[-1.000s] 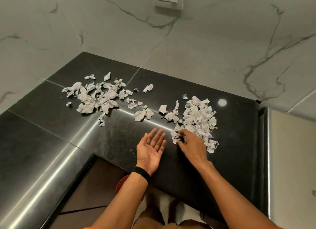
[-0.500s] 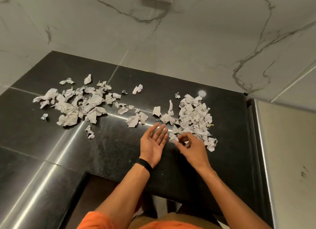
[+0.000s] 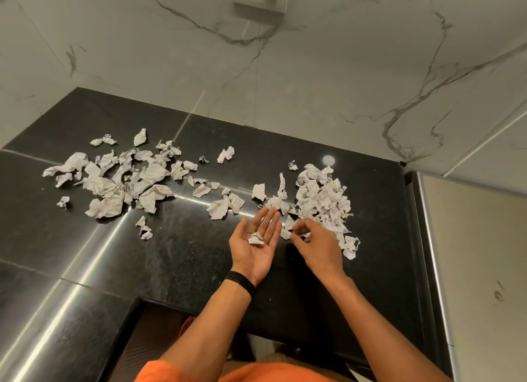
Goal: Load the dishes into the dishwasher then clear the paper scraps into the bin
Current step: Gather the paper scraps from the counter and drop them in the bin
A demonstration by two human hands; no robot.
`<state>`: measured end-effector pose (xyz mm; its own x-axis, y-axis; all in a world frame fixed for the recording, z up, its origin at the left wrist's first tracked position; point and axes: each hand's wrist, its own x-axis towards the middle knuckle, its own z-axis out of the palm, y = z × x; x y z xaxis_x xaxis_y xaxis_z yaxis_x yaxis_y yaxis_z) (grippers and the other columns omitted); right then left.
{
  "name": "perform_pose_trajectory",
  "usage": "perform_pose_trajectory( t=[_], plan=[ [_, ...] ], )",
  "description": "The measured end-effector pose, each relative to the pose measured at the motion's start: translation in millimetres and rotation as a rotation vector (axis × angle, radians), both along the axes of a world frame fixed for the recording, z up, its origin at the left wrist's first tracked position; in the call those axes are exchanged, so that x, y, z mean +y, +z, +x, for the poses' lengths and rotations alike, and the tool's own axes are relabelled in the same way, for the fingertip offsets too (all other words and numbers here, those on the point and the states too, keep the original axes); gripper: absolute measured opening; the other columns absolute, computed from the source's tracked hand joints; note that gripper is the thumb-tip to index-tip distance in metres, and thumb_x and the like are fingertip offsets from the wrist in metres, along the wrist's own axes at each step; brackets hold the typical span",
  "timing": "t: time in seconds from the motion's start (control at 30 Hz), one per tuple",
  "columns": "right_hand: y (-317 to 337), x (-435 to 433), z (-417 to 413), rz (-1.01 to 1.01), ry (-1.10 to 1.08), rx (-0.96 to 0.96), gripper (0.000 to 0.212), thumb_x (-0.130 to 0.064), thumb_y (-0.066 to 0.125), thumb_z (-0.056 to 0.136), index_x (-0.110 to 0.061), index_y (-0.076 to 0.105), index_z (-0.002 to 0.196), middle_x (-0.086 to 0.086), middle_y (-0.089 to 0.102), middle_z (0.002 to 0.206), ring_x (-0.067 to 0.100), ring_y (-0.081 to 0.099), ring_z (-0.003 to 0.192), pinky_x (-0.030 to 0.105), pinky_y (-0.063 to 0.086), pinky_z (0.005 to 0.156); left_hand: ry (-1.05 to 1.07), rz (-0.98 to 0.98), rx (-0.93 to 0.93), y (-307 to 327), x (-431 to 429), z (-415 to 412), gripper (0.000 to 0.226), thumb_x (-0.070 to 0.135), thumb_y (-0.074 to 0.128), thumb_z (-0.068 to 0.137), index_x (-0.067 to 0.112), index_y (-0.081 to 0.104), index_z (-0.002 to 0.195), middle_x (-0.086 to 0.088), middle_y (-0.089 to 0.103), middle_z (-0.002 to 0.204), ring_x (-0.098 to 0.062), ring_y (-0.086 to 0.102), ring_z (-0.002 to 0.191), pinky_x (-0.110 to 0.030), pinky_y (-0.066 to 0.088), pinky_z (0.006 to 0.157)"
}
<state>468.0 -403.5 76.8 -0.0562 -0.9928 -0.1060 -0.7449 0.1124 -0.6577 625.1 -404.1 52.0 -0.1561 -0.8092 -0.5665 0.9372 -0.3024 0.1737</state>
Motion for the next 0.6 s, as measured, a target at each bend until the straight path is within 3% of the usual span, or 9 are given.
perform_pose_trajectory(
  t=[0.13, 0.27, 0.4, 0.6],
  plan=[
    [-10, -4, 6, -0.040, 0.091, 0.288, 0.016, -0.042, 0.067, 0.092, -0.032, 0.063, 0.105, -0.014, 0.070, 0.094, 0.008, 0.066, 0.085, 0.033, 0.055, 0.075, -0.007, 0.010, -0.033, 1, 2, 4, 0.052, 0.037, 0.046, 0.104, -0.001, 0.057, 0.137, -0.022, 0.061, 0.138, -0.035, 0.061, 0.127, -0.045, 0.038, 0.117],
    [-17, -7, 15, -0.080, 0.096, 0.324, 0.015, -0.039, 0.064, 0.095, -0.029, 0.061, 0.106, -0.011, 0.068, 0.095, 0.014, 0.067, 0.086, 0.037, 0.056, 0.074, 0.004, 0.023, -0.068, 1, 4, 8, 0.052, 0.037, 0.048, 0.103, 0.000, 0.057, 0.138, -0.022, 0.063, 0.135, -0.034, 0.062, 0.125, -0.044, 0.041, 0.114],
    [-17, -9, 15, -0.073, 0.059, 0.232, 0.008, -0.034, 0.068, 0.094, -0.031, 0.065, 0.101, -0.015, 0.069, 0.092, 0.007, 0.066, 0.084, 0.030, 0.053, 0.071, 0.021, 0.037, -0.091, 1, 2, 12, 0.051, 0.036, 0.047, 0.104, 0.000, 0.056, 0.138, -0.022, 0.064, 0.134, -0.034, 0.064, 0.123, -0.044, 0.043, 0.112],
    [-12, -8, 17, -0.014, -0.070, -0.203, 0.008, -0.033, 0.077, 0.087, -0.033, 0.072, 0.093, -0.018, 0.071, 0.087, -0.001, 0.065, 0.080, 0.025, 0.055, 0.074, 0.015, 0.049, -0.088, -4, -3, 11, 0.050, 0.036, 0.046, 0.104, 0.000, 0.056, 0.138, -0.022, 0.064, 0.134, -0.033, 0.063, 0.125, -0.044, 0.040, 0.116]
  ],
)
